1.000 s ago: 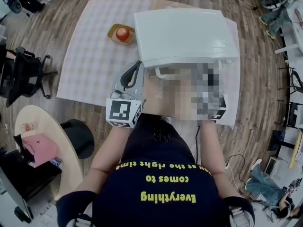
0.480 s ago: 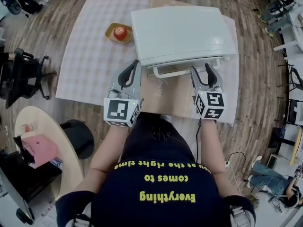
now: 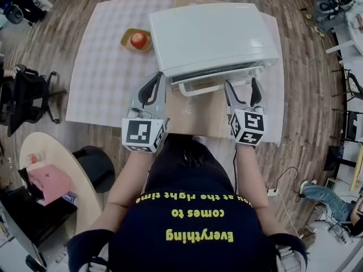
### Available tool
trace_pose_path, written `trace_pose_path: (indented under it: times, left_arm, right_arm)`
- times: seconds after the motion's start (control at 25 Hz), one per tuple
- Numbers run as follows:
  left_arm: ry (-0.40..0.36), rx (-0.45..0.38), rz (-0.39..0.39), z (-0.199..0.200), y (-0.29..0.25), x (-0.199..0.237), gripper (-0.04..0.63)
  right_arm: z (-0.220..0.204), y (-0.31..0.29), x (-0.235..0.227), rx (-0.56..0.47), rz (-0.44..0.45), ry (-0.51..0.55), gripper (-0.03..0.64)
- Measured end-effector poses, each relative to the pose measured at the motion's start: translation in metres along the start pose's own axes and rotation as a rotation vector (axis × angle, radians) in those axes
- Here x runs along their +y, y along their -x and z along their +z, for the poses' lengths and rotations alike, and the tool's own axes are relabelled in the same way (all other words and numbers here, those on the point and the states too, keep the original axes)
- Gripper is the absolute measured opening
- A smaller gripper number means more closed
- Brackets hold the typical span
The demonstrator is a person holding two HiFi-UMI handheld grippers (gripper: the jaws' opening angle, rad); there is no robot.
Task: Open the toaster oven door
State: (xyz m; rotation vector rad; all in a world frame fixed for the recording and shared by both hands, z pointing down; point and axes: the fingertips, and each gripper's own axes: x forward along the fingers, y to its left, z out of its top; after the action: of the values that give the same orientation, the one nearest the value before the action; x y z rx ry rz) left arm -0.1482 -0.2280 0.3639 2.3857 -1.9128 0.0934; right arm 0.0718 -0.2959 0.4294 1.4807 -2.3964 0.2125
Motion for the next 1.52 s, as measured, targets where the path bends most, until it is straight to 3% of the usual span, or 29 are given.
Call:
trace_pose_path:
  times: [0.24,0.88,1.52]
  left_arm:
    - [-0.001,0.003,-0.018,-0.001,-0.003,-0.006,0.002]
    - [0.021,0.035,-0.051,-0.017,-0.007,-0.018,0.002]
    - [0.019,0.061,-0.137,-0.029,-0.023,-0.046,0.002]
  right_arm:
    - [-0.011,0.013,-0.004,0.030,-0.007,-0.014,0.408]
    - [-0.056,0.046,-0.006,0.119,0.002,-0.100,0.413]
    - [-0.120,0.075,-0.005,0.245,-0.004,-0.130,0.407]
